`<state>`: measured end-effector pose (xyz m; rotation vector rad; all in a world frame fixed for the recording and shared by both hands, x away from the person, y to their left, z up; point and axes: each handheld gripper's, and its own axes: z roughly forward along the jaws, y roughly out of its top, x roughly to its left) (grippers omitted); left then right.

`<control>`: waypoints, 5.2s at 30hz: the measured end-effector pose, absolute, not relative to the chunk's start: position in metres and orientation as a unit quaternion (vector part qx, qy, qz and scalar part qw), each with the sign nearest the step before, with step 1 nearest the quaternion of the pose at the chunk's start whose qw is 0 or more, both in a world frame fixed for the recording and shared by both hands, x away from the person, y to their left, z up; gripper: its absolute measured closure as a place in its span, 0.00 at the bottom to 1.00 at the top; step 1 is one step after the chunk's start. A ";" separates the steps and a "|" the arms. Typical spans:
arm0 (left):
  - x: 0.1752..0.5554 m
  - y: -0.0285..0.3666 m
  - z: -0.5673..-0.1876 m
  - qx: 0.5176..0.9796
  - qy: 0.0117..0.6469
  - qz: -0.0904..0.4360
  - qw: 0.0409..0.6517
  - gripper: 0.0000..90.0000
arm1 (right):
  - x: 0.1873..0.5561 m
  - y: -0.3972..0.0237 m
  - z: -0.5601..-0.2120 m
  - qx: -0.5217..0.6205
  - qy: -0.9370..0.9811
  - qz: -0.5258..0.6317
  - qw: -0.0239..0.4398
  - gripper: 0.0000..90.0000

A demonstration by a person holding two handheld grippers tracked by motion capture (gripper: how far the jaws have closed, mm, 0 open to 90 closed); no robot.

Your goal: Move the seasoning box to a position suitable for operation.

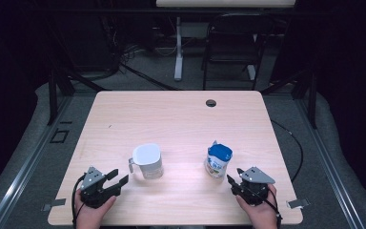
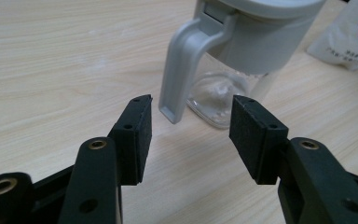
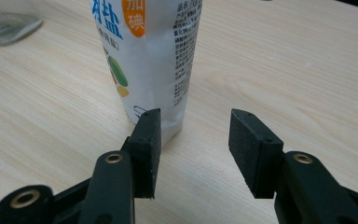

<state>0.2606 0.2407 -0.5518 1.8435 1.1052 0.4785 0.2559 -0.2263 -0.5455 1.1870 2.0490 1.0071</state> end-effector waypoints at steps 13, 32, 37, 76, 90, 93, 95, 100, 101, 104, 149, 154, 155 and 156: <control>0.293 0.224 -0.561 0.758 0.451 0.200 0.427 0.60 | 0.252 -0.226 -0.546 0.435 0.769 0.381 0.273 0.57; 0.312 0.214 -0.557 0.767 0.436 0.207 0.422 0.75 | 0.245 -0.220 -0.545 0.437 0.765 0.405 0.246 0.56; 0.309 0.211 -0.556 0.773 0.433 0.218 0.409 0.78 | 0.246 -0.221 -0.548 0.443 0.761 0.406 0.245 0.56; 0.289 0.199 -0.554 0.796 0.402 0.212 0.400 0.79 | 0.249 -0.210 -0.547 0.400 0.811 0.366 0.219 0.55; 0.286 0.194 -0.553 0.803 0.389 0.209 0.400 0.79 | 0.246 -0.208 -0.544 0.405 0.809 0.367 0.216 0.77; 0.285 0.192 -0.553 0.804 0.387 0.208 0.401 0.79 | 0.245 -0.207 -0.543 0.407 0.806 0.371 0.216 0.77; 0.285 0.191 -0.553 0.804 0.386 0.207 0.401 0.79 | 0.245 -0.207 -0.543 0.407 0.806 0.371 0.216 0.77; 0.283 0.187 -0.552 0.809 0.378 0.205 0.401 0.79 | 0.247 -0.206 -0.546 0.403 0.811 0.366 0.216 0.75; 0.282 0.185 -0.552 0.810 0.375 0.204 0.402 0.79 | 0.247 -0.207 -0.546 0.404 0.808 0.371 0.216 0.74; 0.281 0.184 -0.552 0.813 0.371 0.202 0.401 0.79 | 0.247 -0.207 -0.546 0.403 0.806 0.373 0.220 0.73; 0.262 0.176 -0.543 0.824 0.342 0.162 0.422 0.71 | 0.243 -0.193 -0.547 0.351 0.822 0.394 0.212 0.69; 0.260 0.182 -0.538 0.824 0.336 0.161 0.426 0.71 | 0.241 -0.192 -0.547 0.350 0.824 0.392 0.211 0.72; 0.260 0.184 -0.536 0.824 0.331 0.156 0.433 0.72 | 0.240 -0.192 -0.546 0.348 0.823 0.395 0.213 0.72; 0.258 0.187 -0.533 0.821 0.326 0.153 0.443 0.73 | 0.239 -0.192 -0.545 0.344 0.822 0.399 0.216 0.70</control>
